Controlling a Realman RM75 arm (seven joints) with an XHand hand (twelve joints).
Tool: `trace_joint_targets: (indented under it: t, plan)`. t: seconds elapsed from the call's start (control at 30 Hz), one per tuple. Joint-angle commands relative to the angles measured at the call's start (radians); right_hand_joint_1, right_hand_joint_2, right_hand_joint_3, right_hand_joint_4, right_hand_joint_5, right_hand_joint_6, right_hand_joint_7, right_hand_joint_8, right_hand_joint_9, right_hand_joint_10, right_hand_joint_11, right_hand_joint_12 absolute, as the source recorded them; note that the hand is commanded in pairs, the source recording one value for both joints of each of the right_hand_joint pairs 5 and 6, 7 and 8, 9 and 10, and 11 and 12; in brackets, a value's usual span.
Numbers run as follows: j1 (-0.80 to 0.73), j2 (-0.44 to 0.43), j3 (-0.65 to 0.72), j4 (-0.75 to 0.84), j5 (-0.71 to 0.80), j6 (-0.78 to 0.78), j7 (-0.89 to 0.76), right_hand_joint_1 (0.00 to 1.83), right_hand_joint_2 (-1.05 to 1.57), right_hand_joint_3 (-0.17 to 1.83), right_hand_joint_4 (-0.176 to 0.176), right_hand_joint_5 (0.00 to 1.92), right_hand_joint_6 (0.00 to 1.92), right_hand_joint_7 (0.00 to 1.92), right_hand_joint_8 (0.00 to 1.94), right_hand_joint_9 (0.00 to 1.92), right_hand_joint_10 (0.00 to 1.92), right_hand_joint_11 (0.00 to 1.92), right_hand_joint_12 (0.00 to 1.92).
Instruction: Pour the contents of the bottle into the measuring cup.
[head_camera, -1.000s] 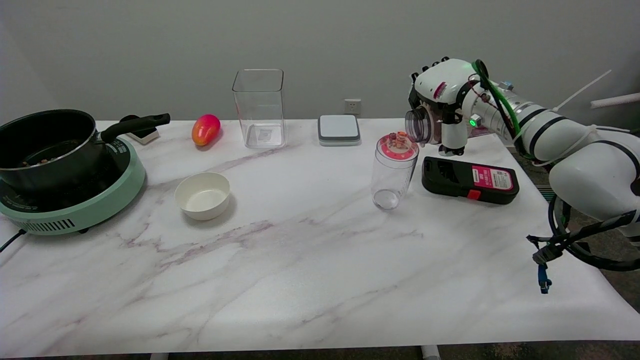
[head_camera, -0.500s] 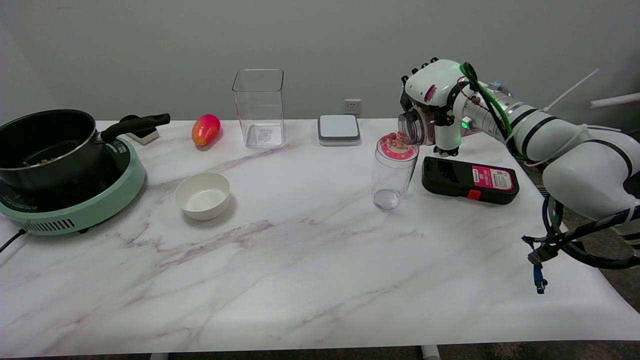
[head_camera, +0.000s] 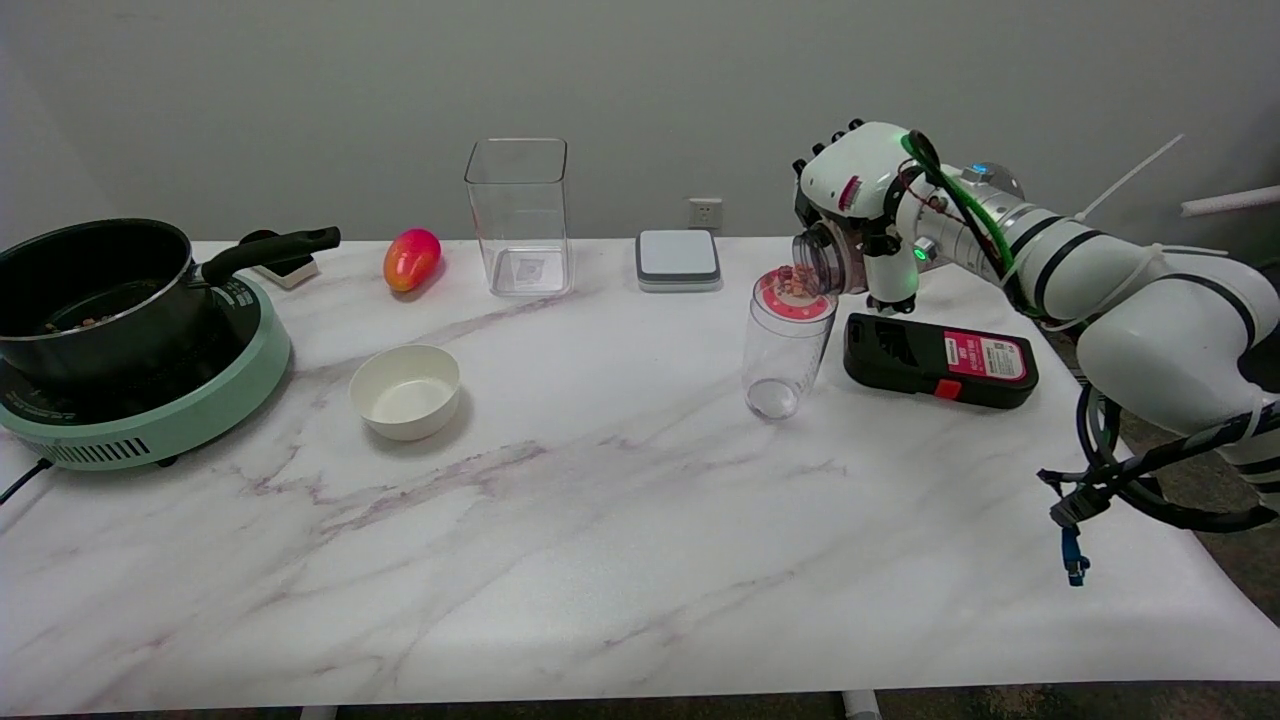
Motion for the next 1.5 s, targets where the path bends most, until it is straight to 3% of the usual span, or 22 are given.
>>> trace_joint_targets:
  t: [0.03,1.5]
  plan:
    - [0.04,0.002,-0.022,0.0,-0.006,-0.065,-0.048,1.5,0.09,1.59,0.0,1.11,1.11,1.35,1.35,1.25,1.25,1.01,1.01]
    - [0.187,0.0,-0.101,-0.003,-0.009,-0.234,-0.119,1.5,0.01,1.67,0.0,1.09,1.09,1.33,1.33,1.24,1.24,0.99,0.99]
